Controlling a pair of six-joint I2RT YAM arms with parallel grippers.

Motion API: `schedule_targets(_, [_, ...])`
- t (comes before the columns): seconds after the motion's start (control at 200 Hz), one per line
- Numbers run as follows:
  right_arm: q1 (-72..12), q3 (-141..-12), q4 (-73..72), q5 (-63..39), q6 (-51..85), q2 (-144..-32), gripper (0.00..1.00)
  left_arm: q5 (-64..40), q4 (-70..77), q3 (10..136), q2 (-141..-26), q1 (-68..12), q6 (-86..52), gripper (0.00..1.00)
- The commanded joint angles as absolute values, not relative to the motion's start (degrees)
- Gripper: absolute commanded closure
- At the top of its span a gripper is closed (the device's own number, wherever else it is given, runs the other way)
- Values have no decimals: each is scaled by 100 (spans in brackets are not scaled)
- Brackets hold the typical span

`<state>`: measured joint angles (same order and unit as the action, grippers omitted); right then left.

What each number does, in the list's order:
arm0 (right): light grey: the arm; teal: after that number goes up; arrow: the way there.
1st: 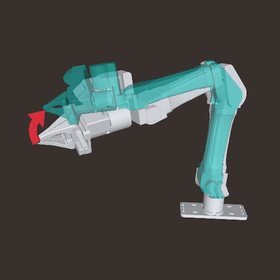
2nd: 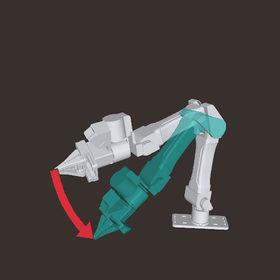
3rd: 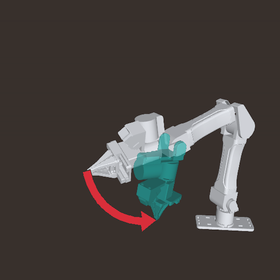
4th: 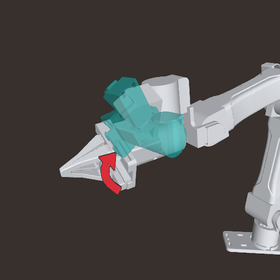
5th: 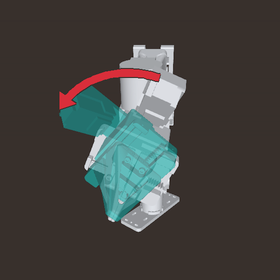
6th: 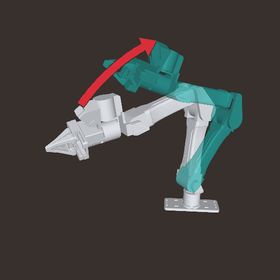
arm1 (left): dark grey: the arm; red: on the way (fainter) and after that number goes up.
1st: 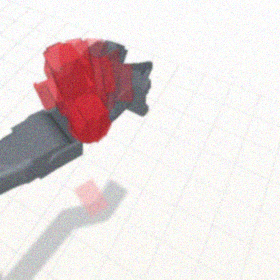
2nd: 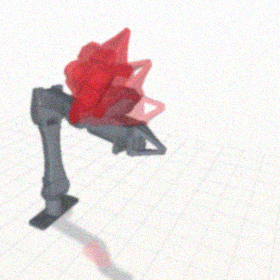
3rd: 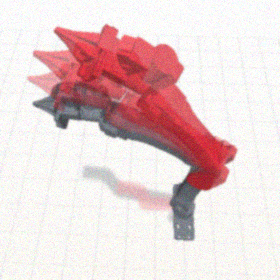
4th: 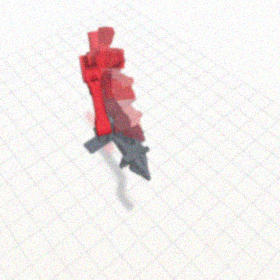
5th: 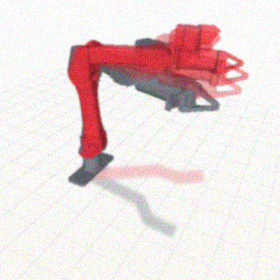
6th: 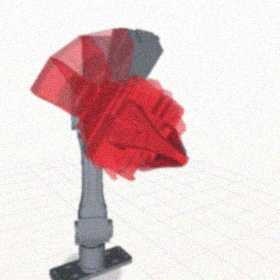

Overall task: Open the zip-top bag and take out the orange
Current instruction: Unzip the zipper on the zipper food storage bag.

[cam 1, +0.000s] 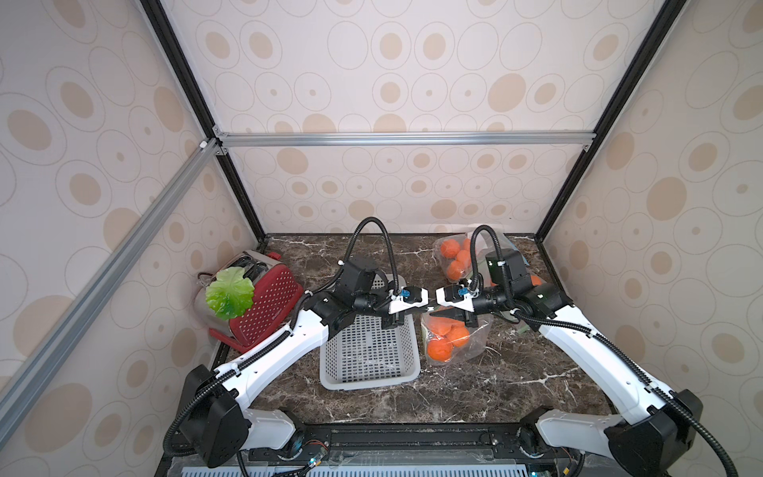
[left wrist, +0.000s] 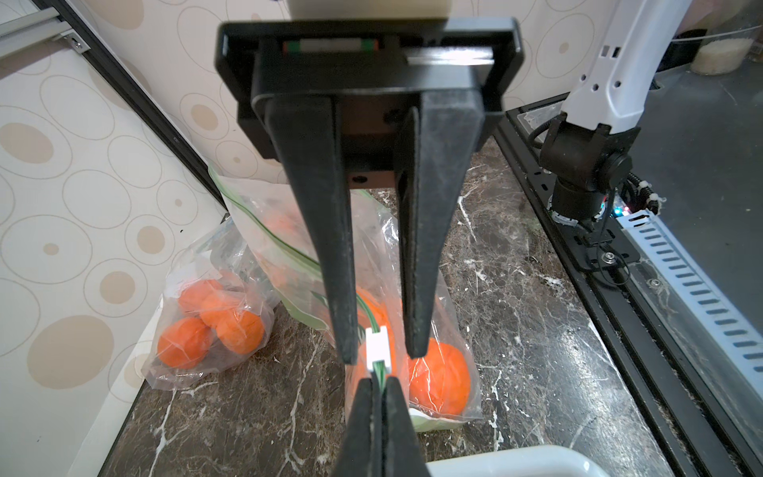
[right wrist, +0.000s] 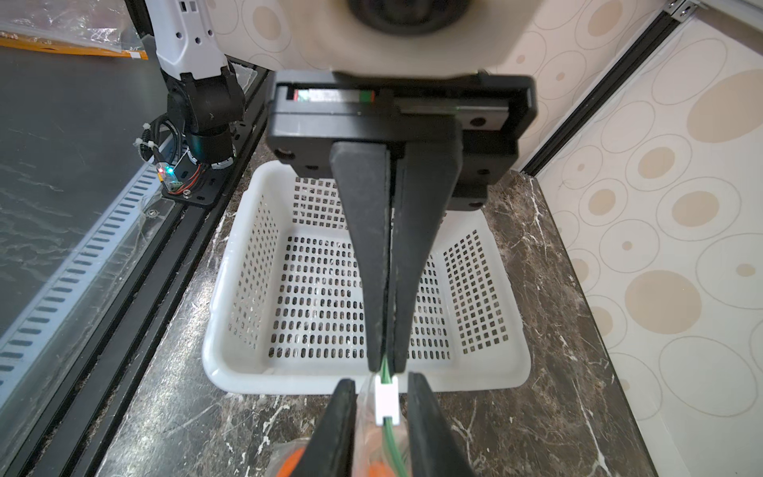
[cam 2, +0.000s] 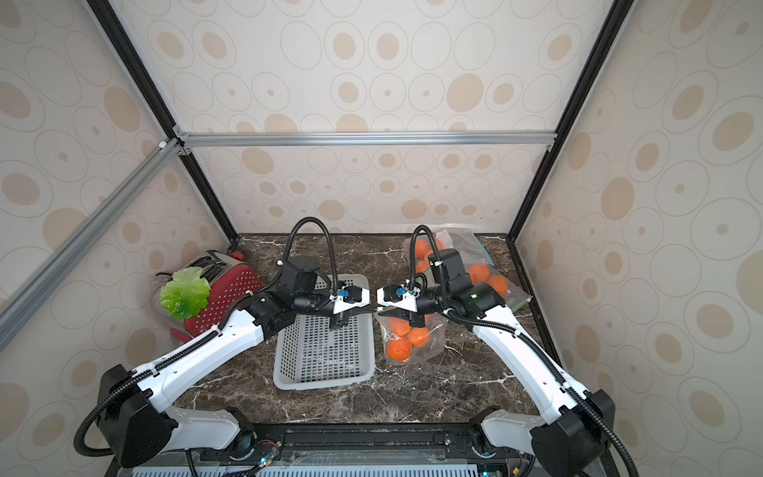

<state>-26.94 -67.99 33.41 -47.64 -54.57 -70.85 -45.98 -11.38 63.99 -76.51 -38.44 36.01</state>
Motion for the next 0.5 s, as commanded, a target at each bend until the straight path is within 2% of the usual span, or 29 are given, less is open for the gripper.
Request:
schedule_targets(0.0, [-2776, -6926, 3459, -4735, -5652, -7172, 78, -4780, -1149, 6642, -7655, -3907, 3718, 100])
schedule_targets(0.105, [-2812, -6926, 3479, -4705, -5669, -7185, 82, -4772, -1143, 6632, -7638, -3908, 3718, 100])
schedule_targets(0.2, [-2848, -6941, 3545, -4627, -5712, -7188, 95, -4748, -1138, 6624, -7651, -3911, 3718, 100])
schedule_targets(0.35, [-2858, -7011, 3736, -4477, -5804, -7159, 100, -4746, -1136, 6614, -7614, -3911, 3713, 100])
schedule_targets(0.491, [-2859, -7182, 3860, -4238, -5465, -7086, 100, -4712, -1060, 6578, -7525, -3911, 3683, 100])
